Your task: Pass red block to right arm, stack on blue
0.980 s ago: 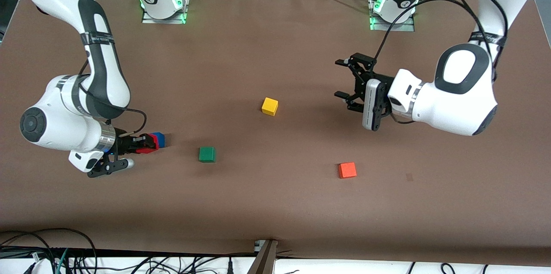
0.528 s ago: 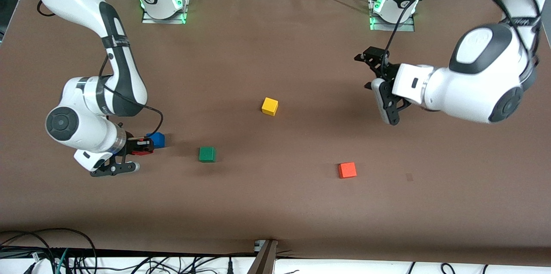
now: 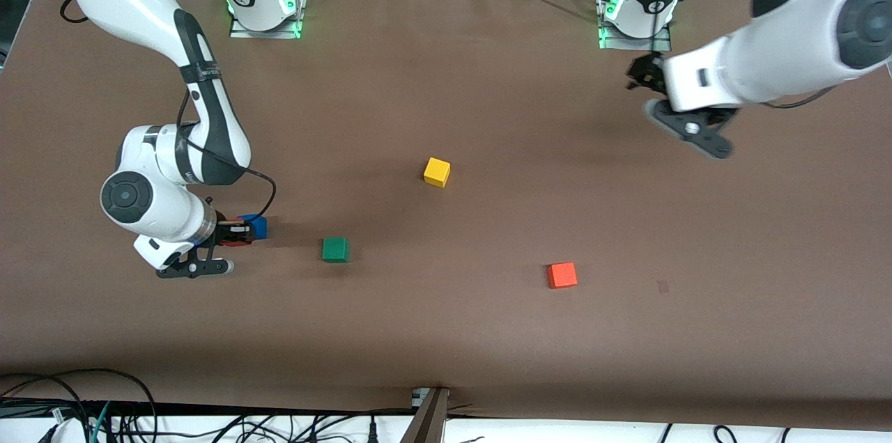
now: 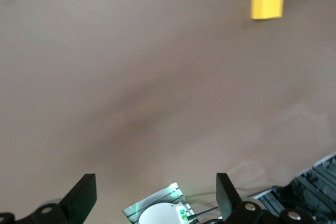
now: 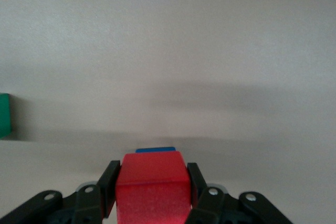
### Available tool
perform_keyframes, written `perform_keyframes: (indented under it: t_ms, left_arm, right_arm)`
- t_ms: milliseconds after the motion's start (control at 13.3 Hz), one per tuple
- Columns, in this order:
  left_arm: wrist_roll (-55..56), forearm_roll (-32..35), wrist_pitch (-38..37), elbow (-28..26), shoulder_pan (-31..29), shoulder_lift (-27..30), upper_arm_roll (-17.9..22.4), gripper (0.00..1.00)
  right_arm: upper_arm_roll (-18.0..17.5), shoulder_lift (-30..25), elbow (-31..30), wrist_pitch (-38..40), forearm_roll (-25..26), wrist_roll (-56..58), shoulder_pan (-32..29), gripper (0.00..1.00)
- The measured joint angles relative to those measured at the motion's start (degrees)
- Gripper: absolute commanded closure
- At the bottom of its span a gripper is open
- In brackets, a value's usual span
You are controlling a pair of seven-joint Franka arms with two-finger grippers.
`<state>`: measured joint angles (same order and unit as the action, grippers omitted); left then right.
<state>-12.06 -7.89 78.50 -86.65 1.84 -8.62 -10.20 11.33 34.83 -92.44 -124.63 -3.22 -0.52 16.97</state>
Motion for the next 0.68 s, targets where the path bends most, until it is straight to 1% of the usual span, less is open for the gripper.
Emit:
perform_keyframes:
  t_ms: [151, 226, 302, 377, 528, 679]
  left_arm:
    - [0.04, 0.13, 3.09, -1.02, 2.65, 1.41, 8.58, 0.0]
    - [0.02, 0.65, 4.89, -1.92, 3.25, 2.26, 11.77, 0.0]
    - [-0.02, 2.67, 6.32, -2.93, 3.42, 3.11, 13.81, 0.0]
    - [-0.02, 5.76, 7.46, -3.83, 3.43, 3.84, 14.75, 0.0]
    - [0.18, 10.4, 9.92, -5.37, 3.48, 5.27, 15.0, 0.0]
    - [1.26, 11.59, 12.5, -7.1, 3.39, 7.04, 15.0, 0.0]
  right_arm:
    - [0.01, -0.3, -0.83, -0.18, 0.39, -0.35, 0.06, 0.84]
    - [0.03, -0.5, -1.34, -0.43, 0.49, -0.42, 0.06, 0.84]
    - [0.03, -0.82, -2.09, -0.87, 0.56, -0.47, 0.07, 0.84]
    - [0.03, -1.21, -3.07, -1.58, 0.63, -0.49, 0.08, 0.84]
    - [0.03, -1.97, -5.52, -3.81, 0.77, -0.52, 0.09, 0.84]
    - [0.03, -2.61, -7.55, -5.18, 0.9, -0.52, 0.16, 0.84]
